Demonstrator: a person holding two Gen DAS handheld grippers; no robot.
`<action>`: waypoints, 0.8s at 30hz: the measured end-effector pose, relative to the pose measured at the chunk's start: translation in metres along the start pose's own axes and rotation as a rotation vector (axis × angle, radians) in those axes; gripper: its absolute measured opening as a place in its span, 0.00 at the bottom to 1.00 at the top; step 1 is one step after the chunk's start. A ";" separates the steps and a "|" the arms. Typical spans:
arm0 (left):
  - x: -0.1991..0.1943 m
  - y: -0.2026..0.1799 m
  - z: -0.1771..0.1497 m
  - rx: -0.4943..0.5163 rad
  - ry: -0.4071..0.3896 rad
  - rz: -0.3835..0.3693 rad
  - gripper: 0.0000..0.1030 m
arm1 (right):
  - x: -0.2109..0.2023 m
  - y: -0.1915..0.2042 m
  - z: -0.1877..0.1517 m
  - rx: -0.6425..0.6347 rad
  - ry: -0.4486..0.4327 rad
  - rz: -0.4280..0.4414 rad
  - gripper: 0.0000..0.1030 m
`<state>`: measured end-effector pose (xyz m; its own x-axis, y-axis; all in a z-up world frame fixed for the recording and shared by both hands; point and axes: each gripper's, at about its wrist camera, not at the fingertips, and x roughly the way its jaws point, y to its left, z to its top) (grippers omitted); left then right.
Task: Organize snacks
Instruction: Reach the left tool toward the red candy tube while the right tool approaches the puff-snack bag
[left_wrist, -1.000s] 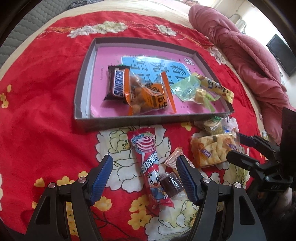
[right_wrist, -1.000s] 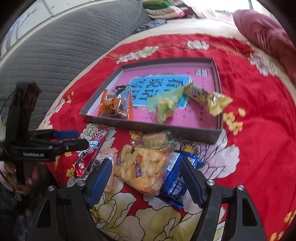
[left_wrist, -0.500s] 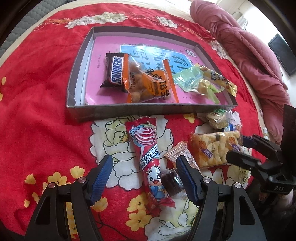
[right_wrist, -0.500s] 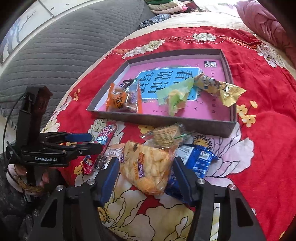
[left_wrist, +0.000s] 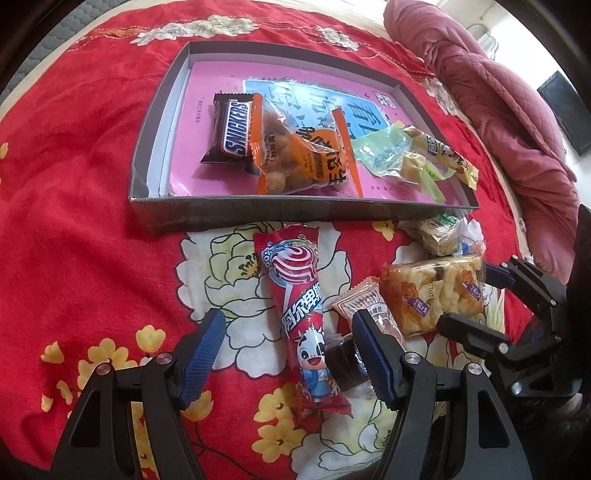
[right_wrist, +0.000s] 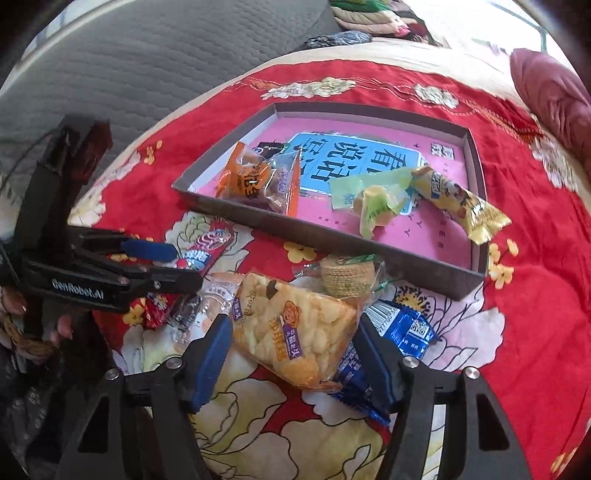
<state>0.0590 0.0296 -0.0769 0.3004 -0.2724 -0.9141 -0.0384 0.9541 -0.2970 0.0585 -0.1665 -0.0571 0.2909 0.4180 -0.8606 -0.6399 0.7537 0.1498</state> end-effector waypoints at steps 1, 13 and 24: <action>0.000 0.000 0.000 -0.001 0.000 -0.002 0.71 | 0.000 0.002 -0.001 -0.021 0.003 -0.010 0.65; -0.002 0.002 0.001 -0.005 0.000 -0.011 0.71 | -0.011 0.022 -0.010 -0.169 0.013 -0.085 0.66; 0.001 0.003 0.000 -0.014 0.003 -0.023 0.71 | -0.004 0.030 -0.012 -0.233 0.014 -0.151 0.66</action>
<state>0.0590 0.0318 -0.0791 0.2983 -0.2951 -0.9077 -0.0444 0.9457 -0.3220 0.0295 -0.1521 -0.0551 0.3868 0.3016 -0.8715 -0.7370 0.6691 -0.0955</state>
